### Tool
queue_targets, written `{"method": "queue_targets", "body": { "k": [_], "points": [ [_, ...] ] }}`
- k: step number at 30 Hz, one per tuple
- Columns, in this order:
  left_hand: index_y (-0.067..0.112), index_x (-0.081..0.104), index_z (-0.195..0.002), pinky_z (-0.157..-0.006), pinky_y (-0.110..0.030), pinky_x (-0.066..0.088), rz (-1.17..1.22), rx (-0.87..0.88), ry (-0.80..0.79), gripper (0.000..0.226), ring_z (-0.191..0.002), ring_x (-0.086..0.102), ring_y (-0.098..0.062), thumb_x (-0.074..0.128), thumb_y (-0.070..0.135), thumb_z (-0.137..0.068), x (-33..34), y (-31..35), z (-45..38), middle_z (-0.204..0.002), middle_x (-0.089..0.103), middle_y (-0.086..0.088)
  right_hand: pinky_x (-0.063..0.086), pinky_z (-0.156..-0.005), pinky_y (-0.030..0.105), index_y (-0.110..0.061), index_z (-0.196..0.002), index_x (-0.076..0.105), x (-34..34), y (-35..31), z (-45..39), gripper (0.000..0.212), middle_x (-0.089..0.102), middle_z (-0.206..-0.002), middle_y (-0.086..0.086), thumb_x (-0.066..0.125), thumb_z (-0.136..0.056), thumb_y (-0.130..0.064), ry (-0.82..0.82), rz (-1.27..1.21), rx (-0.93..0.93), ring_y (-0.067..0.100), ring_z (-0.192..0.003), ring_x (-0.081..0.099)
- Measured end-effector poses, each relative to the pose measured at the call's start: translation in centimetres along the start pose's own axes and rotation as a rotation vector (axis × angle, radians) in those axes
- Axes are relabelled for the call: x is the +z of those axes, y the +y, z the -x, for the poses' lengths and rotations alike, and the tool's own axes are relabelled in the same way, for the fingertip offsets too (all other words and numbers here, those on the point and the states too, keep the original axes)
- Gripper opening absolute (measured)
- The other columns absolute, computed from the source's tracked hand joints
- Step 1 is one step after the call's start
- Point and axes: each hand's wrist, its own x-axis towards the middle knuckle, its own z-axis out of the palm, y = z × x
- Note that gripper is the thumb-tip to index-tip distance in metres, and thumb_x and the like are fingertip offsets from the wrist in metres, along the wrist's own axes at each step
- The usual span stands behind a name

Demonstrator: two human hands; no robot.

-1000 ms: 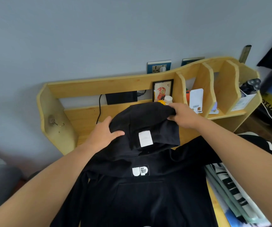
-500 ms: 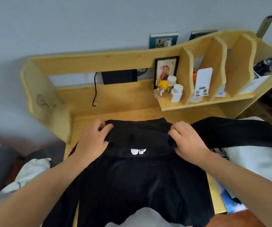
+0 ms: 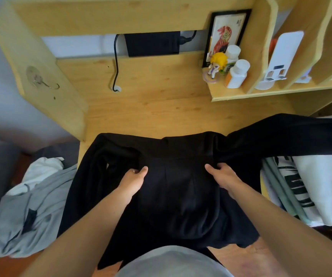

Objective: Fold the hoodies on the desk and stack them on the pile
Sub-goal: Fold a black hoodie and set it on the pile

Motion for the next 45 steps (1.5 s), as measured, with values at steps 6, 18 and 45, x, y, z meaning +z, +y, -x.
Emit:
{"method": "queue_targets", "body": {
  "k": [6, 18, 45],
  "points": [
    [0.021, 0.066, -0.116, -0.098, -0.045, 0.055, 0.311, 0.156, -0.003, 0.017, -0.110, 0.068, -0.024, 0.065, 0.018, -0.100, -0.2, -0.3, -1.0, -0.115, 0.071, -0.001, 0.056, -0.095, 0.041, -0.020, -0.130, 0.061, 0.5, 0.6, -2.0, 0.031, 0.066, -0.122, 0.002, 0.063, -0.099, -0.022, 0.086, -0.177, -0.092, 0.019, -0.105, 0.065],
    [0.021, 0.064, -0.117, -0.091, -0.035, 0.049, -0.884, 0.653, 0.289, 0.019, -0.115, 0.059, -0.024, 0.053, 0.024, -0.102, -6.3, 3.1, -5.6, -0.120, 0.058, 0.003, 0.055, -0.090, 0.038, -0.017, -0.127, 0.061, -1.4, -4.6, -3.9, 0.036, 0.058, -0.133, 0.007, 0.043, -0.099, -0.005, 0.207, 0.480, -0.360, 0.027, -0.112, 0.061],
    [0.014, 0.041, -0.154, -0.113, -0.036, 0.038, -0.169, 0.368, 0.204, 0.051, -0.141, 0.046, -0.023, 0.041, 0.039, -0.109, -2.3, 11.3, -10.2, -0.152, 0.049, -0.002, 0.046, -0.101, 0.045, -0.012, -0.152, 0.035, 2.5, -10.9, -10.2, 0.053, 0.047, -0.145, 0.020, 0.049, -0.105, -0.032, 0.451, 0.193, -0.278, 0.040, -0.129, 0.049]
  ]
}}
